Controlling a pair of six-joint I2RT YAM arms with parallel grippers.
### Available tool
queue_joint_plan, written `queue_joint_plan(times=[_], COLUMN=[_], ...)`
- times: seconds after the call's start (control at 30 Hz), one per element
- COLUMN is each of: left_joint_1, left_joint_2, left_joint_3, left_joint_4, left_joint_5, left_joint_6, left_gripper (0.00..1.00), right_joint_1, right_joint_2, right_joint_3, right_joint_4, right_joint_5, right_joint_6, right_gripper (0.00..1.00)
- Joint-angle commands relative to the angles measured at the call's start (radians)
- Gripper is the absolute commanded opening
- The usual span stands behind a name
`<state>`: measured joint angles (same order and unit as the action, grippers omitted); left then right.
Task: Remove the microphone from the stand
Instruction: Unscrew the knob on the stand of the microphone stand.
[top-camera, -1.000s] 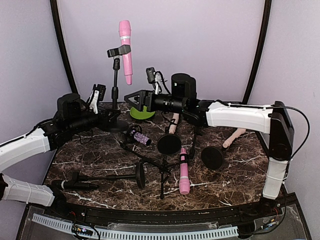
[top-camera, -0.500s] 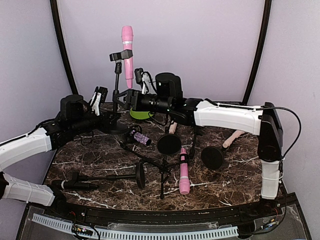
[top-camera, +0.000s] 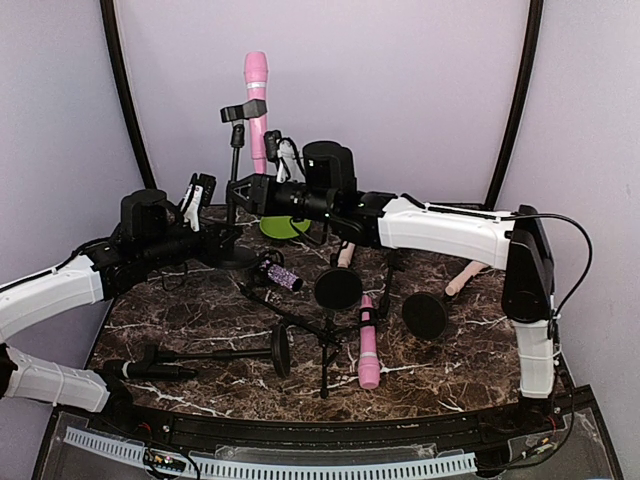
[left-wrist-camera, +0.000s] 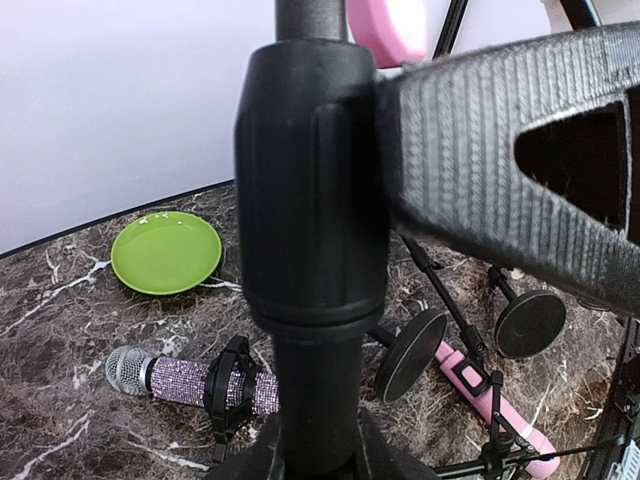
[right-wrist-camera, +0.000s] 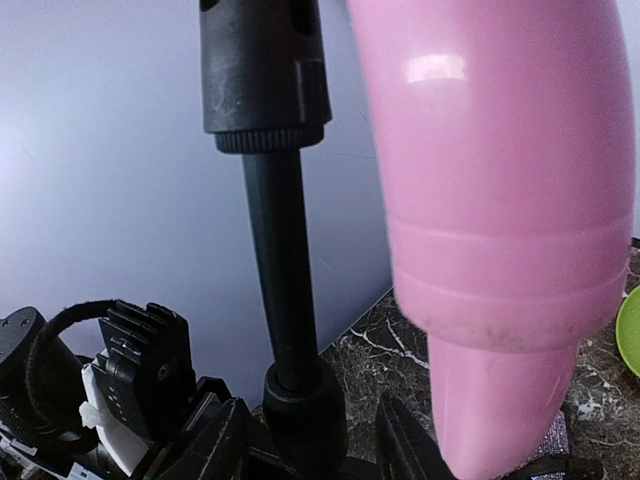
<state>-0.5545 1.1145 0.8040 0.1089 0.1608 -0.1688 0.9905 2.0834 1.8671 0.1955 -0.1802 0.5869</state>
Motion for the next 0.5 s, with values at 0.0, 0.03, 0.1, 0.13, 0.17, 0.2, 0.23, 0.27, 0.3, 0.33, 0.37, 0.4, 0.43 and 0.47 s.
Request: queue_joint_plan(times=[0.0, 0.03, 0.1, 0.13, 0.17, 0.2, 0.23, 0.27, 0.3, 0.33, 0.37, 0.4, 0.43, 0.47], left_joint_1=[-0.002, -0.002, -0.002, -0.002, -0.002, -0.002, -0.002, -0.001, -0.002, -0.002, -0.002, -0.002, -0.002, -0.002], left_joint_2=[-0.022, -0.022, -0.022, -0.022, -0.023, -0.024, -0.024, -0.025, -0.025, -0.025, -0.026, -0.027, -0.028, -0.029], left_joint_3=[0.066, 0.065, 0.064, 0.064, 0.064, 0.064, 0.064, 0.064, 0.064, 0.064, 0.064, 0.064, 0.064, 0.064], left_joint_4=[0.089, 0.091, 0.093, 0.093, 0.094, 0.095, 0.096, 0.097, 0.1, 0.101, 0.102, 0.103, 0.106, 0.108], left_joint_5=[0.025, 0.029, 0.036, 0.037, 0.039, 0.042, 0.045, 0.047, 0.054, 0.057, 0.064, 0.067, 0.078, 0.083], left_joint_6=[-0.003, -0.002, -0.001, -0.001, 0.0, 0.0, 0.001, 0.001, 0.001, 0.002, 0.002, 0.0, -0.001, -0.004], left_gripper=[0.0, 0.0, 0.0, 0.0, 0.0, 0.0, 0.0, 0.0, 0.0, 0.0, 0.0, 0.0, 0.0, 0.0], right_joint_1=[0.005, 0.004, 0.004, 0.004, 0.004, 0.004, 0.004, 0.004, 0.004, 0.004, 0.004, 0.004, 0.003, 0.001], right_joint_2=[0.022, 0.023, 0.023, 0.023, 0.023, 0.022, 0.023, 0.022, 0.021, 0.02, 0.02, 0.016, 0.015, 0.01], right_joint_3=[0.039, 0.04, 0.041, 0.041, 0.042, 0.041, 0.04, 0.039, 0.038, 0.037, 0.035, 0.032, 0.026, 0.021], right_joint_4=[0.026, 0.028, 0.028, 0.029, 0.031, 0.032, 0.034, 0.038, 0.042, 0.047, 0.051, 0.056, 0.062, 0.069], right_joint_5=[0.011, 0.011, 0.013, 0.012, 0.012, 0.01, 0.006, 0.002, -0.004, -0.011, -0.018, -0.025, -0.033, -0.042], right_joint_6=[-0.038, -0.041, -0.049, -0.053, -0.056, -0.059, -0.063, -0.065, -0.069, -0.071, -0.074, -0.078, -0.083, -0.088], right_gripper=[0.43, 0.42, 0.39, 0.37, 0.35, 0.33, 0.32, 0.31, 0.29, 0.27, 0.26, 0.25, 0.23, 0.2])
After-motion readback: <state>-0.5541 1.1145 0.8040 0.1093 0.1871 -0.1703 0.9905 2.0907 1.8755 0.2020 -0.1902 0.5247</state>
